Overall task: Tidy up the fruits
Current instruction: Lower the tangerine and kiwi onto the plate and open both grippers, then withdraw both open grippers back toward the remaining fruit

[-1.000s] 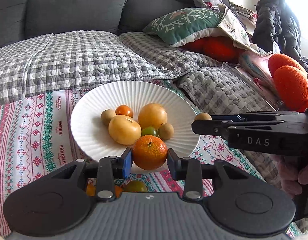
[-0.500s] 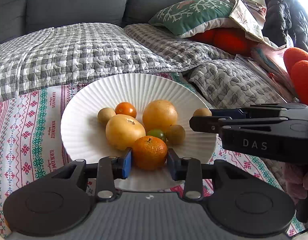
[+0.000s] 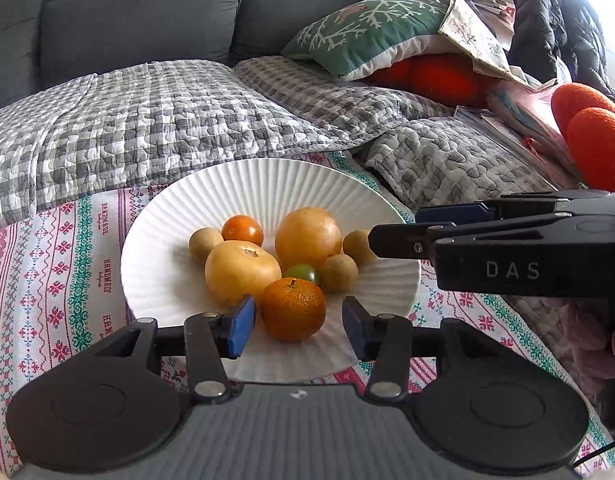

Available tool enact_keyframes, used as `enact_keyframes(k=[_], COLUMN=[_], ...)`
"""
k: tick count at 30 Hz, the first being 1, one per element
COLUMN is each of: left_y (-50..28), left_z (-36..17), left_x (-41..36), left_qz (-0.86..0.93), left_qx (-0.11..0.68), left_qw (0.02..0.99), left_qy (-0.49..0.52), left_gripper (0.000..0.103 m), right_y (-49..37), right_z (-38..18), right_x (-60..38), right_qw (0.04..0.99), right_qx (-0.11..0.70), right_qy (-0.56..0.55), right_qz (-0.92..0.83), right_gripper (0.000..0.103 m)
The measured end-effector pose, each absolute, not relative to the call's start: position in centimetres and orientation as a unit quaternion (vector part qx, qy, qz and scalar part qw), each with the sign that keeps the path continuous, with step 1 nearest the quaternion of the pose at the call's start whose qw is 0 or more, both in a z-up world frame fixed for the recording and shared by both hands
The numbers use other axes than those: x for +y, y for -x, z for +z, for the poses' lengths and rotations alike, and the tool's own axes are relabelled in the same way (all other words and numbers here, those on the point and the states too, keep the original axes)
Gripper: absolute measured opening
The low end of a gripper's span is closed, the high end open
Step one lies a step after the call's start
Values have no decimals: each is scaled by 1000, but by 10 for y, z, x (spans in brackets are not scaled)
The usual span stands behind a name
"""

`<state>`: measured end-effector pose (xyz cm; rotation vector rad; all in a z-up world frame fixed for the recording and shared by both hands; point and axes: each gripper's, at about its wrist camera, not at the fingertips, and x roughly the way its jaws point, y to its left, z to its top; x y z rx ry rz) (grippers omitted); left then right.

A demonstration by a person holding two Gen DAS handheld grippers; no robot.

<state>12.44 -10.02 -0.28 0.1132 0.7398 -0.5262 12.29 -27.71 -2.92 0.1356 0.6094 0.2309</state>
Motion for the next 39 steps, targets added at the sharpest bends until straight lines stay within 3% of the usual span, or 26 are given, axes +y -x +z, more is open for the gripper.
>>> enact_keyframes(k=[5, 9, 14, 23, 39], left_y=[-116, -111, -104, -87, -53], left_z=[5, 10, 17, 24, 23], left_x=[-98, -95, -89, -80, -54], left_qz=[-257, -252, -247, -243, -225], left_qx=[347, 346, 341, 346, 357], left_qw=[899, 901, 904, 903, 903], left_qy=[-68, -70, -68, -74, -86], left_gripper=[61, 65, 80, 92, 94], right_y=[-117, -111, -103, -86, -55], right_z=[-18, -10, -3, 6, 15], right_x=[-277, -275, -273, -266, -243], right_qw=[946, 947, 948, 950, 949], right_qx=[296, 295, 294, 291, 296], right_qy=[-69, -69, -66, -60, -43], right_qz=[109, 106, 100, 98, 100], right_gripper=[57, 66, 73, 91, 100])
